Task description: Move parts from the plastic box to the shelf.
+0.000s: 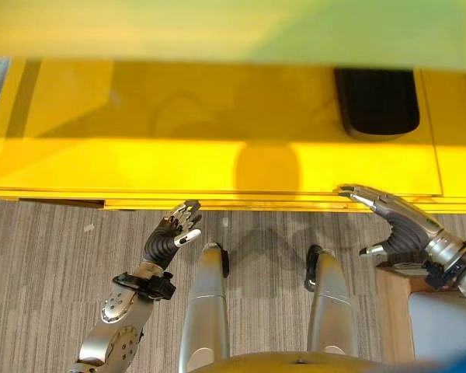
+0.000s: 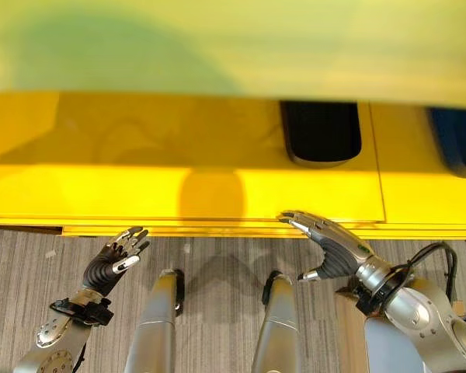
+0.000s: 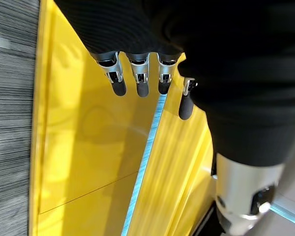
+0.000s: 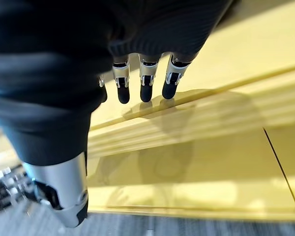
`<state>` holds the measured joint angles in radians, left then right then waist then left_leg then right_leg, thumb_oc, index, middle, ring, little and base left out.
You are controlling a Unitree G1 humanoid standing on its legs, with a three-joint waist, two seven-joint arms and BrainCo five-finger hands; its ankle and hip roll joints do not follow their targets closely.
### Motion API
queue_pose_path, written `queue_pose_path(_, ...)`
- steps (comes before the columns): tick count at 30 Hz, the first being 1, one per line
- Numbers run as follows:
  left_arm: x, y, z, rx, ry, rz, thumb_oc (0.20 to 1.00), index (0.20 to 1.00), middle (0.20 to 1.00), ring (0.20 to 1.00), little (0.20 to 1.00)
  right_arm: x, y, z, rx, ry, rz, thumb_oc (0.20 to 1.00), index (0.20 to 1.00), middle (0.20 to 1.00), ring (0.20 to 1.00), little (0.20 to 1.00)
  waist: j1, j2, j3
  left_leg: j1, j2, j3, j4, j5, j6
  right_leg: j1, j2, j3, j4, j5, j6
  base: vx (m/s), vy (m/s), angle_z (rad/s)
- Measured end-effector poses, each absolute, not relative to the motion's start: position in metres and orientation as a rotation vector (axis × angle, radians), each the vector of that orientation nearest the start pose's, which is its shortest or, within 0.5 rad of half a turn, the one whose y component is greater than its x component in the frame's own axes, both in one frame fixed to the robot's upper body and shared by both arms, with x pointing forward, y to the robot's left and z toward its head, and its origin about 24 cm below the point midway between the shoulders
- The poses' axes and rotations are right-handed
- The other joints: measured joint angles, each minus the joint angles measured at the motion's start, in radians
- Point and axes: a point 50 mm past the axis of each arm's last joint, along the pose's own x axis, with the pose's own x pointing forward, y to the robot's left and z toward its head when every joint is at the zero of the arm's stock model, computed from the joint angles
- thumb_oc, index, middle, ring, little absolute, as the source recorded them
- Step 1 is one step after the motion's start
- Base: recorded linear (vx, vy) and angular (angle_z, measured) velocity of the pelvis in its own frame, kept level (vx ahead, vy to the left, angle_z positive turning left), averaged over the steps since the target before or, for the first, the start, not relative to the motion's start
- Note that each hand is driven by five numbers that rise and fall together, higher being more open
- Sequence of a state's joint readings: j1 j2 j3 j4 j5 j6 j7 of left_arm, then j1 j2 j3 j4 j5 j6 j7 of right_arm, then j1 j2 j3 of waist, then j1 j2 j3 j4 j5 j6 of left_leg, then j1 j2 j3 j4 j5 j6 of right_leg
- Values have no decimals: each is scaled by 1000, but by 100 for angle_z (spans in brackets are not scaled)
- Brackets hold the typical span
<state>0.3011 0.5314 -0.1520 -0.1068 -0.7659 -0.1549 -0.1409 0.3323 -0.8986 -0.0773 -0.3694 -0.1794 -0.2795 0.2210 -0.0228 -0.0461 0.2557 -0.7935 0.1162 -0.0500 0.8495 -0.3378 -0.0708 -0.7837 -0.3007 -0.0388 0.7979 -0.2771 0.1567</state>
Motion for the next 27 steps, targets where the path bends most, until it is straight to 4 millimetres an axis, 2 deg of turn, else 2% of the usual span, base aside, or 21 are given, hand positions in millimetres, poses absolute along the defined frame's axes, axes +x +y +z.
queue_pose_path(2, 186, 217, 16, -276, 164, -166, 1000, 1000, 1000, 1000, 1000, 190, -238, 106, -857, -167, 396, 1000, 1000, 1000, 1000, 1000, -1, -8, 14, 114, 9, 6, -139, 64, -15, 103, 16, -27, -125, 54, -9, -18, -40, -7)
queue_pose_path(5, 176, 215, 6, -287, 226, -167, 1000, 1000, 1000, 1000, 1000, 185, -242, 101, -756, -149, 348, 1000, 1000, 1000, 1000, 1000, -20, 3, 22, 271, 18, 35, -316, 117, -14, 237, 30, -36, -267, 97, -7, 73, -53, -16)
queue_pose_path(7, 168, 212, -1, -297, 263, -170, 1000, 1000, 1000, 1000, 1000, 185, -243, 98, -638, -158, 278, 1000, 1000, 1000, 1000, 1000, -17, 23, 18, 353, 41, 53, -393, 140, -23, 306, 57, -36, -346, 129, -14, 122, -52, -33)
queue_pose_path(8, 168, 211, -1, -300, 266, -169, 1000, 1000, 1000, 1000, 1000, 185, -244, 98, -634, -158, 274, 1000, 1000, 1000, 1000, 1000, -21, 25, 20, 367, 42, 61, -405, 150, -25, 313, 59, -36, -355, 136, -19, 128, -54, -21)
queue_pose_path(11, 157, 207, -12, -320, 333, -163, 1000, 1000, 1000, 1000, 1000, 188, -237, 87, -468, -175, 193, 1000, 1000, 1000, 1000, 1000, -19, 32, 14, 529, 64, 108, -576, 212, -35, 430, 90, -28, -499, 194, -22, 100, -53, -36)
queue_pose_path(13, 150, 205, -19, -338, 365, -149, 1000, 1000, 1000, 1000, 1000, 186, -237, 87, -451, -169, 192, 1000, 1000, 1000, 1000, 1000, -23, 47, 6, 597, 72, 137, -634, 219, -31, 476, 99, -23, -540, 196, -19, 104, -62, -32)
queue_pose_path(17, 144, 197, -28, -385, 388, -132, 1000, 1000, 1000, 1000, 1000, 180, -244, 73, -293, -141, 69, 1000, 1000, 1000, 1000, 1000, -40, 79, -17, 691, 88, 157, -782, 295, -46, 547, 128, -25, -638, 246, -28, 95, -40, -10)
queue_pose_path(18, 148, 195, -24, -397, 353, -129, 1000, 1000, 1000, 1000, 1000, 179, -245, 69, -260, -128, 48, 1000, 1000, 1000, 1000, 1000, -41, 87, -24, 716, 92, 169, -809, 304, -47, 560, 134, -25, -661, 255, -29, 105, -84, -24)
queue_pose_path(22, 132, 192, -35, -423, 418, -105, 1000, 1000, 1000, 1000, 1000, 175, -247, 65, -233, -111, 9, 1000, 1000, 1000, 1000, 1000, -65, 119, -82, 782, 113, 233, -872, 317, -52, 620, 165, 7, -788, 304, -26, 67, -83, -37)
queue_pose_path(23, 133, 191, -34, -430, 404, -100, 1000, 1000, 1000, 1000, 1000, 174, -249, 65, -236, -107, -2, 1000, 1000, 1000, 1000, 1000, -69, 124, -93, 783, 118, 235, -877, 319, -51, 624, 167, 8, -803, 312, -26, 54, -116, -14)
queue_pose_path(25, 158, 188, -18, -469, 254, -83, 1000, 1000, 1000, 1000, 1000, 170, -255, 63, -242, -93, -37, 1000, 1000, 1000, 1000, 1000, -76, 138, -129, 814, 131, 244, -889, 327, -50, 689, 182, 13, -883, 356, -35, 34, -134, -15)
queue_pose_path(26, 173, 185, -8, -471, 190, -104, 1000, 1000, 1000, 1000, 1000, 170, -256, 60, -242, -80, -43, 1000, 1000, 1000, 1000, 1000, -82, 142, -162, 814, 141, 242, -884, 327, -50, 695, 197, 14, -896, 353, -33, 28, -114, -11)
queue_pose_path(27, 179, 184, -3, -475, 154, -117, 1000, 1000, 1000, 1000, 1000, 169, -257, 59, -242, -75, -48, 1000, 1000, 1000, 1000, 1000, -84, 144, -179, 814, 149, 238, -883, 330, -45, 695, 208, 14, -896, 350, -38, 37, -119, -5)
